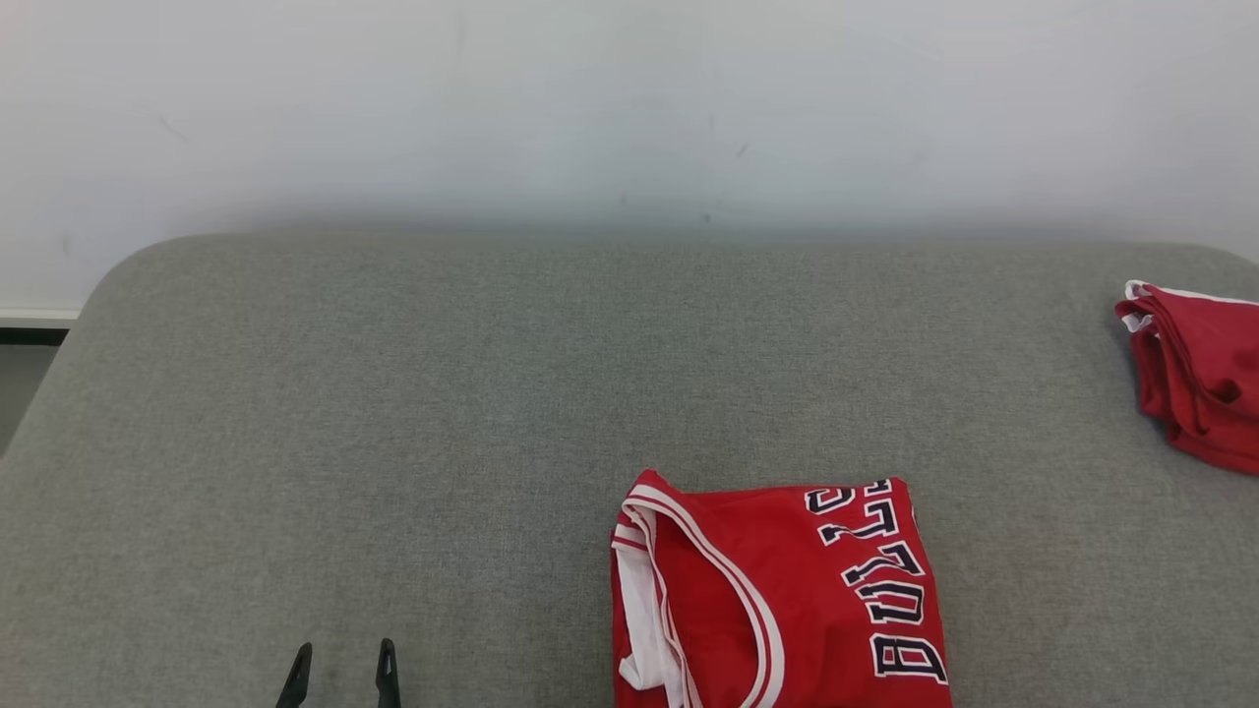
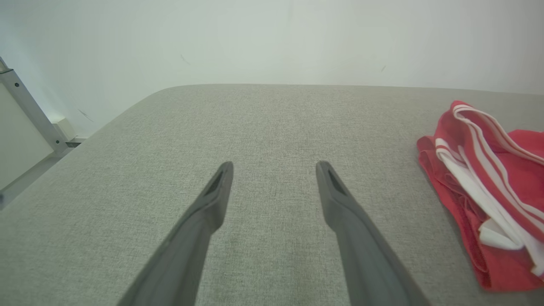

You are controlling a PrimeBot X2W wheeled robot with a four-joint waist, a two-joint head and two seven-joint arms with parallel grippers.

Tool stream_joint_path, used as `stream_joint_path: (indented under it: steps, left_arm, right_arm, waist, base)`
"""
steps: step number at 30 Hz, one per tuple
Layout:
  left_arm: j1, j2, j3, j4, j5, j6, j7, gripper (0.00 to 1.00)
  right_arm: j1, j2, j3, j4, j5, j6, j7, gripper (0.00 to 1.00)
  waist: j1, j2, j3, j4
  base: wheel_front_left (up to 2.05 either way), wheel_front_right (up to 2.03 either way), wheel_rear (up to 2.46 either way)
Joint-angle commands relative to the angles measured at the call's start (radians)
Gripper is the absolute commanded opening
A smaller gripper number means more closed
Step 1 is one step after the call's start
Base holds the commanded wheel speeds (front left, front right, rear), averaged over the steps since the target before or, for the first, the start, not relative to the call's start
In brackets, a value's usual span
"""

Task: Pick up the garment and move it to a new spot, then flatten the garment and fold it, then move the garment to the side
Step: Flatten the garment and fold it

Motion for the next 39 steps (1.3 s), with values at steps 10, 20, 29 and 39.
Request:
stream_joint_path:
  steps: [10, 20, 29, 39]
  left_arm:
    - [-0.013, -0.001, -0.001, 0.005, -0.006, 0.005, -0.003, 1.00]
    - [-0.009, -0.001, 0.002, 0.005, -0.010, 0.008, -0.003, 1.00]
    - [0.007, -0.001, 0.005, 0.001, -0.015, 0.007, -0.003, 1.00]
    - [-0.013, -0.001, -0.010, -0.001, -0.023, 0.016, -0.003, 1.00]
  right_arm:
    - [-0.095, 0.014, 0.048, 0.145, -0.139, -0.002, -0.008, 0.14]
    - [-0.144, 0.056, 0.060, 0.222, -0.141, -0.002, -0.053, 0.00]
    - [-0.108, 0.022, 0.054, 0.171, -0.179, -0.002, -0.081, 1.00]
    - [-0.138, -0.017, 0.118, 0.136, -0.251, -0.002, -0.014, 1.00]
  waist:
    - [-0.0001, -0.0001, 0.004, 0.022]
    - [-0.0001, -0.0001, 0.005, 0.038]
    - [-0.0001, -0.0001, 0.000, 0.031]
    - [-0.0001, -0.0001, 0.009, 0.019]
  base:
    - [0.00, 0.00, 0.00]
    - [0.00, 0.00, 0.00]
    - [0.00, 0.00, 0.00]
    - [0.00, 0.00, 0.00]
